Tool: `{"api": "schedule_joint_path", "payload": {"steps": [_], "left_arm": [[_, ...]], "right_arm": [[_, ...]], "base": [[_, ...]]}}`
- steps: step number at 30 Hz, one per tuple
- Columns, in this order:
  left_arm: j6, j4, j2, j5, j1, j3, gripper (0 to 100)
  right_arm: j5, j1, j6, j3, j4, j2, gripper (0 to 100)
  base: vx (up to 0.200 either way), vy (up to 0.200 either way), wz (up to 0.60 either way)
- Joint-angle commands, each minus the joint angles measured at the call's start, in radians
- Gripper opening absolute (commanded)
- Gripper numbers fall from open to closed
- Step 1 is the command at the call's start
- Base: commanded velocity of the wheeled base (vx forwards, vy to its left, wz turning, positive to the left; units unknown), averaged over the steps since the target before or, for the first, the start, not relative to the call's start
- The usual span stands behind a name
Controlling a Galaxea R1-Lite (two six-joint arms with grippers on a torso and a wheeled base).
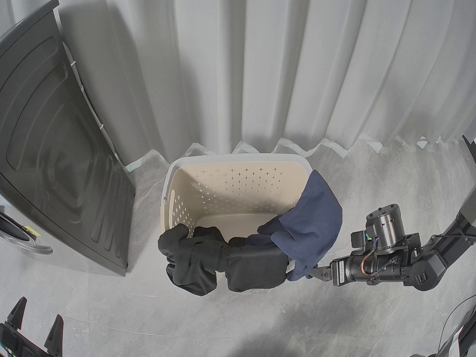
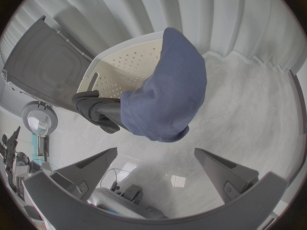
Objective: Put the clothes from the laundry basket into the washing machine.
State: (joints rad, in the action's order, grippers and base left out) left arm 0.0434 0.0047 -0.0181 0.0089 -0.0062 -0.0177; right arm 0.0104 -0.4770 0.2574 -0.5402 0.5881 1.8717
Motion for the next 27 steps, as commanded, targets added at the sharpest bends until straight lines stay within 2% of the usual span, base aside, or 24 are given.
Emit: {"api": "schedule_joint_path", "payload": {"steps": [1, 9, 23, 24, 27], "left_arm": [[0.000, 0.000, 0.013, 0.000, 0.000, 0.015, 100], [0.001, 0.000, 0.013, 0.000, 0.000, 0.015, 100], [0.001, 0.001, 0.013, 0.000, 0.000, 0.015, 100], [0.001, 0.001, 0.013, 0.000, 0.000, 0.015, 100], [0.001, 0.000, 0.013, 0.000, 0.000, 0.015, 100]], "right_arm": [[0.000, -0.005, 0.000, -0.026, 0.002, 0.049, 100], [-0.010, 0.006, -0.012, -0.076, 0.119, 0.173, 100], [-0.010, 0.011, -0.015, -0.165, 0.128, 0.256, 100], [-0.010, 0.011, -0.015, -0.172, 0.130, 0.257, 0], [-0.010, 0.008, -0.014, -0.176, 0.130, 0.259, 0]], "base": [[0.000, 0.000, 0.00], [0.000, 0.000, 0.00], [0.000, 0.000, 0.00], [0.000, 0.000, 0.00], [0.000, 0.000, 0.00]]}}
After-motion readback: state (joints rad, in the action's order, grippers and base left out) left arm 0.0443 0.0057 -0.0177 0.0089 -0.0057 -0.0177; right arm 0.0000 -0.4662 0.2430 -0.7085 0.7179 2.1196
